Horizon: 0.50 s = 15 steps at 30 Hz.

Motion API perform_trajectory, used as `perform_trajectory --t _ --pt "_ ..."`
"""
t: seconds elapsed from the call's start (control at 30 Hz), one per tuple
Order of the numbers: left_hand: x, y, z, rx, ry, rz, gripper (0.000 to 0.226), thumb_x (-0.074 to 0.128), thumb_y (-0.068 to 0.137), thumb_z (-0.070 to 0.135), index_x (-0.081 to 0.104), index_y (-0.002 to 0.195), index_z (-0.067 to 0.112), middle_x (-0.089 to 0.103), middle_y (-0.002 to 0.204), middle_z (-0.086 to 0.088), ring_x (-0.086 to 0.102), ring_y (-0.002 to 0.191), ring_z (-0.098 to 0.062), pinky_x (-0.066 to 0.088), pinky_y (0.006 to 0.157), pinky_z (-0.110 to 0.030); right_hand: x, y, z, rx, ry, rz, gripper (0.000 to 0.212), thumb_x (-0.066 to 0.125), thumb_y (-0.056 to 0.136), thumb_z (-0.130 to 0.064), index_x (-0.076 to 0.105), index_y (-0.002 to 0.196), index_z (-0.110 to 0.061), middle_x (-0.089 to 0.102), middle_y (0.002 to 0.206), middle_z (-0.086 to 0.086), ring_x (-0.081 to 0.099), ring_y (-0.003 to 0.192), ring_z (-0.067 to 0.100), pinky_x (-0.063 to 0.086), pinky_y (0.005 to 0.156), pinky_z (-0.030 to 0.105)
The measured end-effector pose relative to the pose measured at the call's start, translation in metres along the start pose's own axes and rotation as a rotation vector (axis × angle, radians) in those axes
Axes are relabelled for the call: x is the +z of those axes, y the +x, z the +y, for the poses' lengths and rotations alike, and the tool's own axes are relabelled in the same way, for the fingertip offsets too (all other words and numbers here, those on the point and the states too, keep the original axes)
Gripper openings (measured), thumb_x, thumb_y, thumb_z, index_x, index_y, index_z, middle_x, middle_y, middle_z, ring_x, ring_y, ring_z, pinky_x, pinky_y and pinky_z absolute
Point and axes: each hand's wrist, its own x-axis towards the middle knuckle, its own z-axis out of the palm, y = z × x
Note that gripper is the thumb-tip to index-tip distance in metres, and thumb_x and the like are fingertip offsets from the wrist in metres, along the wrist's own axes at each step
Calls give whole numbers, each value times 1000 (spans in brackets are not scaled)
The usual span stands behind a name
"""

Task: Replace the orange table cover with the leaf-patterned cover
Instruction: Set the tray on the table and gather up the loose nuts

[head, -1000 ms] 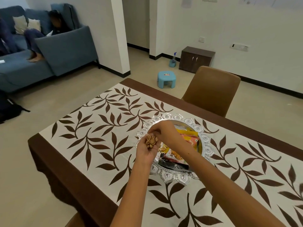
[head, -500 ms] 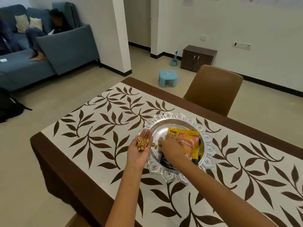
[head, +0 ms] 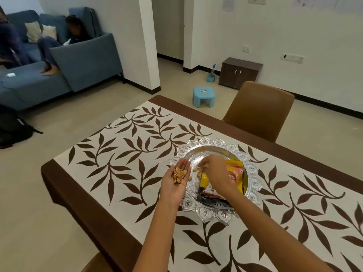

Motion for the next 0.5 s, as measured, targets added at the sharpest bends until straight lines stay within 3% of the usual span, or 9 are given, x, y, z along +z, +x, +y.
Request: perform_trajectory --t 0.07,0.13,0.27,0.4,0.5 --pt "4 2 -4 2 -5 -1 32 39 101 15 61 107 -8 64 111 -24 68 92 -30 54 83 -41 -12 1 -14 -50 213 -38 12 75 73 -2 76 83 -10 69 77 -3 57 65 3 42 64 11" --pt "8 3 -9 2 -11 10 30 39 101 13 61 103 -8 66 102 -24 70 84 -28 56 76 -41 -16 -3 -27 -124 377 -89 13 79 70 -6 77 79 -15 69 75 -6 61 69 5 49 67 18" --pt "14 1 -16 -34 -108 26 22 40 98 6 59 94 -4 64 84 -18 67 77 -23 60 61 -34 -3 -11 -39 -140 325 -22 12 77 72 -10 77 83 -14 71 79 3 65 75 13 52 71 23" --pt "18 0 -15 -57 -191 30 34 41 98 6 66 78 -8 65 74 -17 67 70 -23 58 64 -29 5 -19 -40 -166 333 8 17 71 73 -1 76 83 -14 71 79 -1 65 75 7 54 73 26" --pt "20 1 -13 -71 -212 47 25 44 98 8 61 89 -8 66 72 -20 69 64 -25 59 54 -34 1 -22 -40 -203 369 57 19 68 75 1 75 85 -13 72 80 -3 65 76 4 53 75 22"
